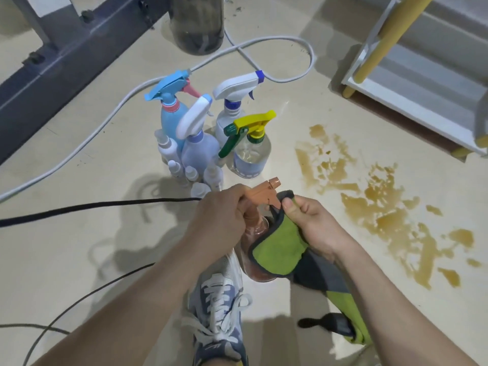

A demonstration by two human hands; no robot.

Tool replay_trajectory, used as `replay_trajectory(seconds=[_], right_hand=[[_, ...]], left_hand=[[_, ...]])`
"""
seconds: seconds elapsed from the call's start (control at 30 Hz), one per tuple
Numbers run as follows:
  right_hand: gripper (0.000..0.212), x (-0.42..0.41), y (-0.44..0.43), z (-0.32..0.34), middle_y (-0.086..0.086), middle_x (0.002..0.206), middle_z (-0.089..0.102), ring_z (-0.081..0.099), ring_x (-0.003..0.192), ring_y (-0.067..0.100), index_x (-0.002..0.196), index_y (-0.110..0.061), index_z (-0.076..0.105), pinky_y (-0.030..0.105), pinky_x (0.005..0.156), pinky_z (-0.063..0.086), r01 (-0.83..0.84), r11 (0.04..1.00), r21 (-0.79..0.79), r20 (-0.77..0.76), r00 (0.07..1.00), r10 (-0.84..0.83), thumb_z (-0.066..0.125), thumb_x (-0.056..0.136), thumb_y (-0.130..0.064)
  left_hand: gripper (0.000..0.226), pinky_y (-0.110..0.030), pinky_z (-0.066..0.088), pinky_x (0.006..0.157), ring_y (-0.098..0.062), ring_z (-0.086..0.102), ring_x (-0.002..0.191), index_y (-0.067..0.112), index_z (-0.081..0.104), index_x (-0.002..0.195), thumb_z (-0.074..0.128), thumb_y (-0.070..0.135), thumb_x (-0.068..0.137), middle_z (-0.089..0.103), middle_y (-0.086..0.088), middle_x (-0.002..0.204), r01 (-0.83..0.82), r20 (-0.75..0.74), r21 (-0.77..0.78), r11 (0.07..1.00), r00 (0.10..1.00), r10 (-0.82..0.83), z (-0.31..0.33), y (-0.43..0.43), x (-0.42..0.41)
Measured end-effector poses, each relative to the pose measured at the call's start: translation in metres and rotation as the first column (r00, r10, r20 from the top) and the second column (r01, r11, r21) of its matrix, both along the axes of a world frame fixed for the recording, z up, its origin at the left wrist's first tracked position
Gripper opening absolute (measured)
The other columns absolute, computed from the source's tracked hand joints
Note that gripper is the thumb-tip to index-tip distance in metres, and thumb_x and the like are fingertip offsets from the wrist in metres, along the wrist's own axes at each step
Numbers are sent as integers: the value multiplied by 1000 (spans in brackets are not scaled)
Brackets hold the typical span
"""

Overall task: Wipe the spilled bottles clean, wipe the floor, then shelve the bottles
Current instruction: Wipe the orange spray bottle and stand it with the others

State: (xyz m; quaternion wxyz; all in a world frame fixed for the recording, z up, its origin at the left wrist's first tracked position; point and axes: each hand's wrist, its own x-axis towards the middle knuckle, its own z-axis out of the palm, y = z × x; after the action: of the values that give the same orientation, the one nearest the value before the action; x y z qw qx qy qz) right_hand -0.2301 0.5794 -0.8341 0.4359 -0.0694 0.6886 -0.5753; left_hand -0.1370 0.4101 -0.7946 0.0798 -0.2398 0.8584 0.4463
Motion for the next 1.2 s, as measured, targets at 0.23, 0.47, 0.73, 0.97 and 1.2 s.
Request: replay_trajectory(seconds=[0.23,0.47,0.73,0.97,1.2], right_hand=[[36,51,-26,18,-2,113,64,58,107,10,109,-16,65,23,97,43,359,929,83,-506,819,-271,37,101,-37],[39,59,-20,22,-7,81,65,58,76,8,85,-21,61,37,75,48,766,643,8,-381,597,-706,37,101,-47],[33,42,-10,93,-9,79,60,53,65,4,74,-20,65,18,66,45,328,940,-98,-415,845,-338,54,97,-42],[52,16,-13,55,-7,82,49,55,87,22,82,-25,58,43,89,37,0,774,633,-757,207,619,18,102,-53],[52,-18,8,42,4,63,59,58,62,34,62,-20,45,31,58,30,133,740,660,-737,307,602,25,102,-46]], left_hand=[[23,-39,51,78,-16,64,78,24,64,75,52,15,92,68,11,70,-49,-31,-33,998,998,48,1,7,1],[21,-32,49,71,-7,59,68,25,62,73,54,22,92,65,16,68,-79,-76,5,997,994,79,-2,12,10],[23,-38,45,65,-20,59,69,20,64,83,43,27,89,65,0,73,46,-112,-121,992,992,-60,12,28,17],[31,-27,42,62,-25,60,70,20,48,56,65,21,81,58,-8,60,-65,56,8,998,996,64,23,38,4],[16,-24,50,77,0,59,76,30,69,97,73,28,81,66,16,79,-116,-69,143,983,990,127,13,40,12]])
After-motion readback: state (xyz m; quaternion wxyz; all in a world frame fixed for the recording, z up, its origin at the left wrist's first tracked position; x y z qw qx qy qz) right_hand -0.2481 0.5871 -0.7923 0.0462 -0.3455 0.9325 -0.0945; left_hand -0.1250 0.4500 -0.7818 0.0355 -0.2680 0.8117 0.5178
